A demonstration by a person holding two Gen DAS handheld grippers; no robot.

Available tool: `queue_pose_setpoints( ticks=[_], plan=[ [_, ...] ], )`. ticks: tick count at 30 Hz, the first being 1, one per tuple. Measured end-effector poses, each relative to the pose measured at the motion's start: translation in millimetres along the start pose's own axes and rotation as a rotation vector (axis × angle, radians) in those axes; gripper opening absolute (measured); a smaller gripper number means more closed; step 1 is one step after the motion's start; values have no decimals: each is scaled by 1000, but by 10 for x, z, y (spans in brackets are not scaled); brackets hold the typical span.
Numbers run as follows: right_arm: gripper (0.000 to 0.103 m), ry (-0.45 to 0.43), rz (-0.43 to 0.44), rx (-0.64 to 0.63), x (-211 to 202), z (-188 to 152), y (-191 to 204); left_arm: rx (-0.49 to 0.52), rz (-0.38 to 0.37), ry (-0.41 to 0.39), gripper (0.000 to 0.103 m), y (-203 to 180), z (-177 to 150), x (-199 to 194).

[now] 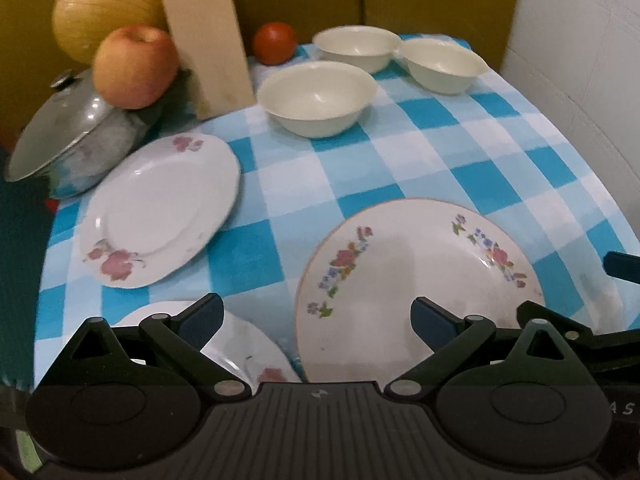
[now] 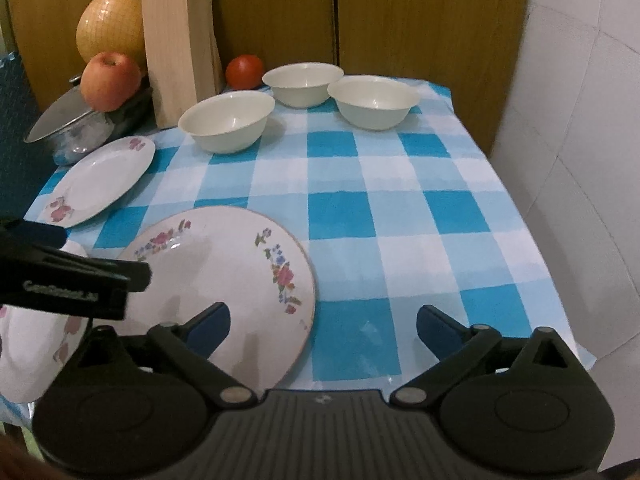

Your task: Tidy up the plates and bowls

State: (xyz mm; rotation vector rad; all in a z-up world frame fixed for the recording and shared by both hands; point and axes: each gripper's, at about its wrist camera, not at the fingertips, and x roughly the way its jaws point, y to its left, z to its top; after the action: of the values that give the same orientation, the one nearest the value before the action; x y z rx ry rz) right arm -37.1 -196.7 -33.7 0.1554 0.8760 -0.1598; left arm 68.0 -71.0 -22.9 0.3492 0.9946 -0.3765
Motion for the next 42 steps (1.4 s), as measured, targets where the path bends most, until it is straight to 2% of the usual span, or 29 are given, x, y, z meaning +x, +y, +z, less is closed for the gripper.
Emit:
queue_pose_setpoints(
  ticks=[5, 7, 12, 14, 18, 20, 22, 24, 31, 42],
  plan=[
    [87, 31, 49, 33, 53, -6, -34, -25, -62, 58, 99, 44, -4, 124],
    [79, 46, 73, 48, 87, -10, -52, -46, -90, 73, 98, 78, -1, 159],
    [66, 89, 107, 52, 176, -36, -43, 40, -60, 63, 96, -44, -12, 181],
    [62, 103, 125, 56, 203, -39, -42, 59, -74, 77, 91, -85, -15, 205],
    [58, 97, 132, 66, 220, -27, -64, -8, -146, 121, 88, 7, 16, 272],
    [53, 92, 134, 62, 226, -23, -58, -18, -158, 123, 86, 15, 18, 273],
    [41, 87, 141, 53, 228, -12, -38, -1, -150, 116, 86, -20, 21, 264],
    [36, 86, 155, 50, 235, 4, -27, 2, -153, 115, 86, -30, 29, 269],
    [35, 90, 159, 88, 269, 55, -63, 1, -141, 103, 85, -69, 72, 288],
    [34, 92, 96, 103, 438, 286, -131, 58, -77, 37, 79, -231, 322, 380]
  ],
)
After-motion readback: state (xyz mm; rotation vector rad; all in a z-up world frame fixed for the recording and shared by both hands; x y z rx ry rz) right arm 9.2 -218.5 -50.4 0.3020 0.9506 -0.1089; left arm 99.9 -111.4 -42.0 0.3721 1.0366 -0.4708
